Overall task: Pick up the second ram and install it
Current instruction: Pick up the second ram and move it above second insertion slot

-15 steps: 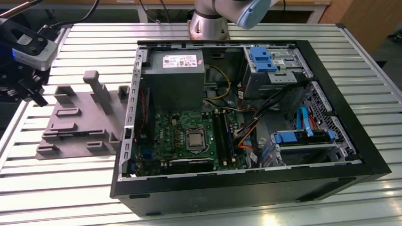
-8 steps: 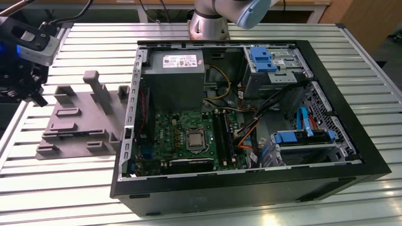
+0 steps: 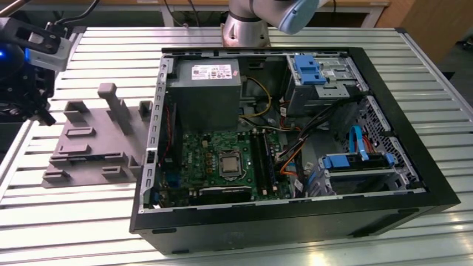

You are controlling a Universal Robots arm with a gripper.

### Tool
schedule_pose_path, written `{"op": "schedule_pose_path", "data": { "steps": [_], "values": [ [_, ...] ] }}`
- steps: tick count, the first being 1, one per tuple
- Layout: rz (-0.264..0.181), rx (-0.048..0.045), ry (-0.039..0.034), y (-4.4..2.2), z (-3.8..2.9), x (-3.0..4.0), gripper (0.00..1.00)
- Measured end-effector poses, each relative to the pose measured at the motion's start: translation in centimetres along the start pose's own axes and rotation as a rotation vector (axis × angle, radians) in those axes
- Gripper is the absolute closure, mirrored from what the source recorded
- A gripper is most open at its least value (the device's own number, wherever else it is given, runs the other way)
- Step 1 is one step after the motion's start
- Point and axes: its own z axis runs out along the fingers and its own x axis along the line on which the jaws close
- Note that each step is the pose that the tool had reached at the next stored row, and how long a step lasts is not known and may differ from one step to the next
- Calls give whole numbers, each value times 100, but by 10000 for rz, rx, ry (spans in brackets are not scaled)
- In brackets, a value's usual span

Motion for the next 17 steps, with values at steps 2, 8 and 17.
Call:
{"op": "schedule_pose_path", "data": {
  "steps": [2,8,17],
  "values": [
    [-377,-9,16,0,1,0,89],
    [-1455,-35,62,-1,5,0,89],
    [-3098,-76,134,-1,11,0,89]
  ]
}}
